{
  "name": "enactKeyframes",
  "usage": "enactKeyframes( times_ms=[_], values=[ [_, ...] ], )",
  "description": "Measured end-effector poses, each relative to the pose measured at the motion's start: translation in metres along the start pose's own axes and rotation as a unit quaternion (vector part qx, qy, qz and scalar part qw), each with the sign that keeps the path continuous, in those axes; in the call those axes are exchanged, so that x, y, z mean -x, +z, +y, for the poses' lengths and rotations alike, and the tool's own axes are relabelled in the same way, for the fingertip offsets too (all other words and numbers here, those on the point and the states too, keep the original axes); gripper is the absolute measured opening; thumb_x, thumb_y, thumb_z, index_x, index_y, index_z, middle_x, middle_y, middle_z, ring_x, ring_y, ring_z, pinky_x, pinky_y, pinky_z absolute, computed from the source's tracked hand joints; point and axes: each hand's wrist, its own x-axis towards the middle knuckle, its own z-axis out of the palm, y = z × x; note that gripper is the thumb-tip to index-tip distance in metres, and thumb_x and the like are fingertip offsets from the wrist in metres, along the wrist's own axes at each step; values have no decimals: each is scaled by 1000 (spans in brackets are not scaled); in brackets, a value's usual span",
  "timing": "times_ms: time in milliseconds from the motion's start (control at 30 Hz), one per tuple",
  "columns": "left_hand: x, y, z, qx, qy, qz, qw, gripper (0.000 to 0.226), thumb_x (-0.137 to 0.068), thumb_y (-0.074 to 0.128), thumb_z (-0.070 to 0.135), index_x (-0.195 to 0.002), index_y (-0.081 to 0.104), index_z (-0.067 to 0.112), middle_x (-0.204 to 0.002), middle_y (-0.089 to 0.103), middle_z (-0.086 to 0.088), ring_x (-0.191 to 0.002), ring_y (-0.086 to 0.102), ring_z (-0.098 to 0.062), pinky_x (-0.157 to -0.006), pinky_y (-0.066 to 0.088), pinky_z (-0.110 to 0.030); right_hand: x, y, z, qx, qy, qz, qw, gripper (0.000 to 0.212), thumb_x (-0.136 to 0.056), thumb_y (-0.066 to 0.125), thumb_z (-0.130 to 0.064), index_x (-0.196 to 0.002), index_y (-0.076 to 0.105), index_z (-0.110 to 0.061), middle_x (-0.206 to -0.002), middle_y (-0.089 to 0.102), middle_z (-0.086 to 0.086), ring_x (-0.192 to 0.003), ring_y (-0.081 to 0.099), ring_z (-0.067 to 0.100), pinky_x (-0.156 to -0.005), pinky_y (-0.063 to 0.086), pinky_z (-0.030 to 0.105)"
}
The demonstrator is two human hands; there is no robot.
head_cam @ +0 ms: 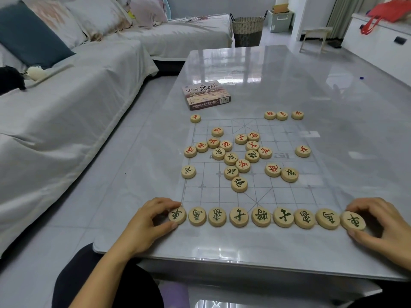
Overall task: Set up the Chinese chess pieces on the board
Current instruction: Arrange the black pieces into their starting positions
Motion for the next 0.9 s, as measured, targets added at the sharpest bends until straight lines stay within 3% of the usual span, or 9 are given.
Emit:
enactKeyframes(
  times_ms=[333,533,633,700,767,900],
  values=[
    [2,3,-3,-3,12,10,1000,41,-77,70,6,-108,60,31,-112,57,9,-108,52,-8,-90,36,-7,1,-1,2,10,20,-7,1000,36,-61,59,-51,-96,51,-49,-103,49,-30,-101,45,-4,-84,29,0],
    [2,4,-7,37,6,26,999,50,-72,76,13,-109,57,40,-108,61,11,-99,56,-3,-86,40,-5,3,-3,-3,-2,44,-20,999,50,-65,75,-32,-103,49,-53,-106,47,-33,-106,44,-5,-84,30,-3],
    [1,4,-11,101,-28,41,994,43,-70,73,26,-108,58,40,-102,66,6,-95,58,-4,-82,43,-6,3,-8,-8,-71,77,-25,994,58,-60,84,-38,-104,50,-56,-108,50,-32,-106,46,-11,-86,31,-4],
    [0,4,-14,125,-34,57,990,38,-68,69,34,-104,60,42,-99,67,5,-90,60,-6,-80,46,-8,0,-10,-14,-136,110,1,985,47,-64,78,-34,-102,55,-50,-109,56,-27,-103,51,-12,-80,34,-7],
    [-4,4,-16,134,-33,89,986,29,-72,67,30,-98,62,44,-96,69,4,-85,62,-7,-77,48,-10,-8,-10,-17,-171,137,43,975,33,-75,71,-24,-98,59,-43,-107,63,-16,-97,57,-2,-70,38,-5],
    [-18,3,-17,134,-37,168,976,22,-84,63,19,-92,62,39,-88,69,10,-71,65,-9,-68,50,-22,-41,-7,-36,-125,151,62,979,17,-84,65,-19,-100,63,-25,-101,63,0,-85,56,8,-66,45,15]
  ],
)
